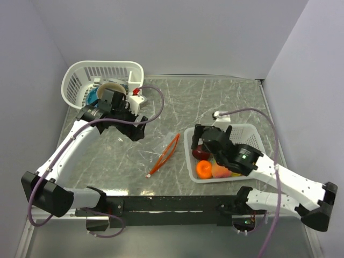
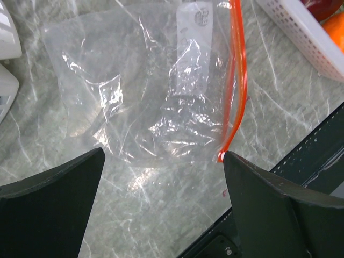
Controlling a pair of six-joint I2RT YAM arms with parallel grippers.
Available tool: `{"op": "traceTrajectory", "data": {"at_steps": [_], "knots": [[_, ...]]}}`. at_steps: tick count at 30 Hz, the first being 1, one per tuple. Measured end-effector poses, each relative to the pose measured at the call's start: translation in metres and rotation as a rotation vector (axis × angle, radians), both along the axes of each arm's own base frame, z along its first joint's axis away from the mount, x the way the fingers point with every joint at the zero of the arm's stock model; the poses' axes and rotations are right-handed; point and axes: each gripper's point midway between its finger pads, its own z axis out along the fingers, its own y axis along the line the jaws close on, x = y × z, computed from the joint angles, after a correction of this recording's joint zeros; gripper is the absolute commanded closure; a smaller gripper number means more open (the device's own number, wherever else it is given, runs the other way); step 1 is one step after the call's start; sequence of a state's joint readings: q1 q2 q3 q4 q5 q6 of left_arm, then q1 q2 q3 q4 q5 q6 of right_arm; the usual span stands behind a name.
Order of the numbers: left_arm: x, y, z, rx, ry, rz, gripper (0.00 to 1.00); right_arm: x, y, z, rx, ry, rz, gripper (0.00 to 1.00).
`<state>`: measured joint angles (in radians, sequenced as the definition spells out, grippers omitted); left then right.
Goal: Open the zip-top bag and remove the fake food
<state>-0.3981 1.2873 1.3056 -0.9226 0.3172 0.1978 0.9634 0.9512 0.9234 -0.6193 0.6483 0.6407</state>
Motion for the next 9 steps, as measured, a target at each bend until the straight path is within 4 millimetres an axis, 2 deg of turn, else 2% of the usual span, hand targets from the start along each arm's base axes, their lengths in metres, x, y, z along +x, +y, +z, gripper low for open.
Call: {"op": "traceTrajectory", "data": {"at_steps": [4,9], "knots": [[0.005,-0.006,0.005,-0.033,-0.019,0.006,0.01,-0.01,0.001,0.028,0.059,-0.058,0.049,0.0],[0.01,-0.012,0.005,-0.069,-0.028,0.018,0.01,-0.024,0.018,0.05,0.09,-0.095,0.135,0.0]]}}
